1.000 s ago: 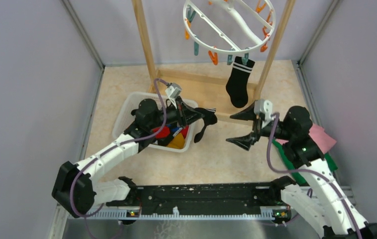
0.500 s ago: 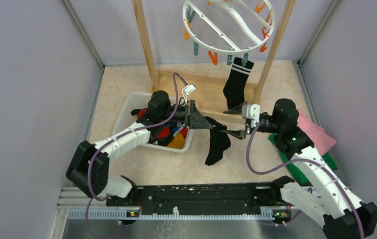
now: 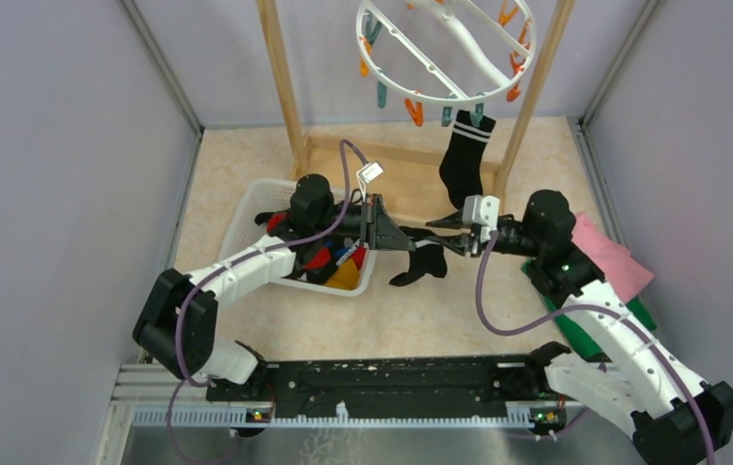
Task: Clip the socks to the hanger
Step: Pick up the sock from the bin.
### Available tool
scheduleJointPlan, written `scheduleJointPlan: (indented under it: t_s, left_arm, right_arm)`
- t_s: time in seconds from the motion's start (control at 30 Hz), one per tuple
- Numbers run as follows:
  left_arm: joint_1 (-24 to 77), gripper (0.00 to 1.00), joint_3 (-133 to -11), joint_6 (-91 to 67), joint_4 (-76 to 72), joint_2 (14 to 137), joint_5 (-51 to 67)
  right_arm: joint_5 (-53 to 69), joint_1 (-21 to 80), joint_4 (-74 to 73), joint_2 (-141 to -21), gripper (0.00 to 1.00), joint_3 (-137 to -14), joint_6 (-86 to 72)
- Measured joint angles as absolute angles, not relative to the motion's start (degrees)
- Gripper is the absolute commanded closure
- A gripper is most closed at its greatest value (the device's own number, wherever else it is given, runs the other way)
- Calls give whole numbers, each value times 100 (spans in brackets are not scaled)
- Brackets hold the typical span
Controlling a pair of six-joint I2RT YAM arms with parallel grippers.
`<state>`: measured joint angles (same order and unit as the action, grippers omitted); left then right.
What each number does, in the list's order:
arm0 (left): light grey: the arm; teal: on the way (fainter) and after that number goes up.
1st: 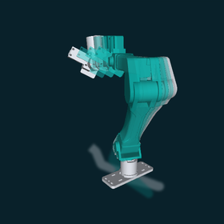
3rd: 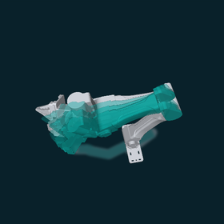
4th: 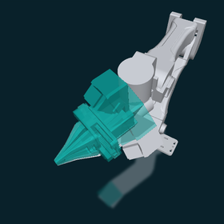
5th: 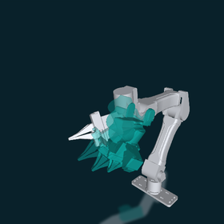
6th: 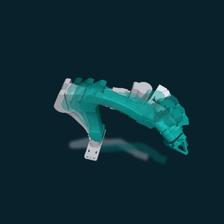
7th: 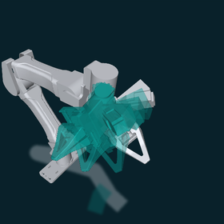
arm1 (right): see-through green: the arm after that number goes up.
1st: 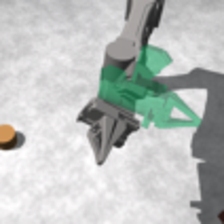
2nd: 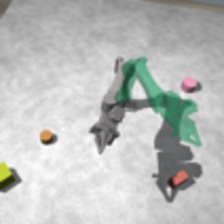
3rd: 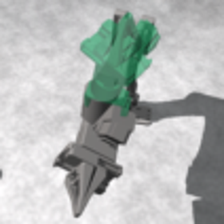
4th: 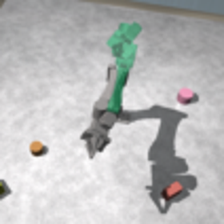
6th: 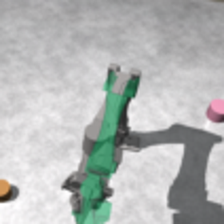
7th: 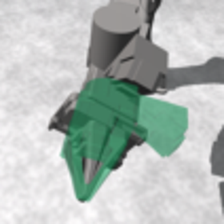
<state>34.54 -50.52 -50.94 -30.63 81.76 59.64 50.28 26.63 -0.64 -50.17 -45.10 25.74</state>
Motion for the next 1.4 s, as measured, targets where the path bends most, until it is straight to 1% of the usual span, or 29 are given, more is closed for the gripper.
scheduleJointPlan:
  t_s: [0.1,0.13,0.17,0.2,0.27,0.37,0.4,0.43,0.47,0.53,0.73,0.8,0.83,0.93,1.07,1.1,1.27,1.37,1.4]
  left_arm:
    - [3454,100,-5057,-5127,-3089,8211,5981]
    - [3454,98,-5059,-5137,-3103,8213,5981]
    - [3454,93,-5059,-5144,-3122,8213,5981]
    - [3454,84,-5059,-5155,-3133,8213,5981]
    - [3454,62,-5059,-5159,-3162,8213,5981]
    - [3450,23,-5050,-5168,-3288,8211,5994]
    - [3439,12,-5004,-5144,-3380,8178,5957]
    - [3426,4,-4895,-5085,-3470,8082,5905]
    - [3420,1,-4742,-4943,-3518,7926,5795]
    - [3409,1,-4375,-4571,-3562,7476,5575]
    - [3389,1,-3282,-2838,-4021,5577,4709]
    - [3391,1,-3076,-2344,-4248,5282,4552]
    - [3391,4,-3026,-2139,-4333,5225,4497]
    - [3402,12,-3028,-1765,-4569,5365,4397]
    - [3548,27,-3144,-1693,-4856,6053,4211]
    - [3605,28,-3166,-1708,-4925,6182,4152]
    - [3986,30,-3323,-1850,-5450,6731,3861]
    - [4156,37,-3413,-2032,-5937,6947,3780]
    - [4182,42,-3424,-2075,-6045,6982,3776]
  right_arm:
    - [4998,2687,12,-5043,99,-4510,2488]
    - [4998,2696,43,-5048,100,-4510,2429]
    - [4991,2696,75,-5054,100,-4512,2399]
    - [4978,2698,95,-5054,100,-4512,2335]
    - [4956,2698,130,-5065,100,-4515,2169]
    - [4925,2698,130,-5070,100,-4554,1837]
    - [4919,2696,123,-5063,100,-4576,1726]
    - [4908,2694,134,-5050,100,-4591,1586]
    - [4906,2683,139,-5017,100,-4595,1452]
    - [4912,2637,130,-4932,100,-4595,1208]
    - [5166,2290,169,-4635,100,-4595,628]
    - [5304,2226,252,-4611,100,-4595,478]
    - [5398,2206,307,-4613,100,-4595,401]
    - [5610,2196,478,-4630,100,-4589,132]
    - [5798,2196,727,-4696,100,-4587,-148]
    - [5828,2196,781,-4729,100,-4587,-213]
    - [5909,2196,921,-4847,100,-4580,-429]
    - [5920,2196,969,-4853,100,-4576,-482]
    - [5922,2196,991,-4853,100,-4576,-504]
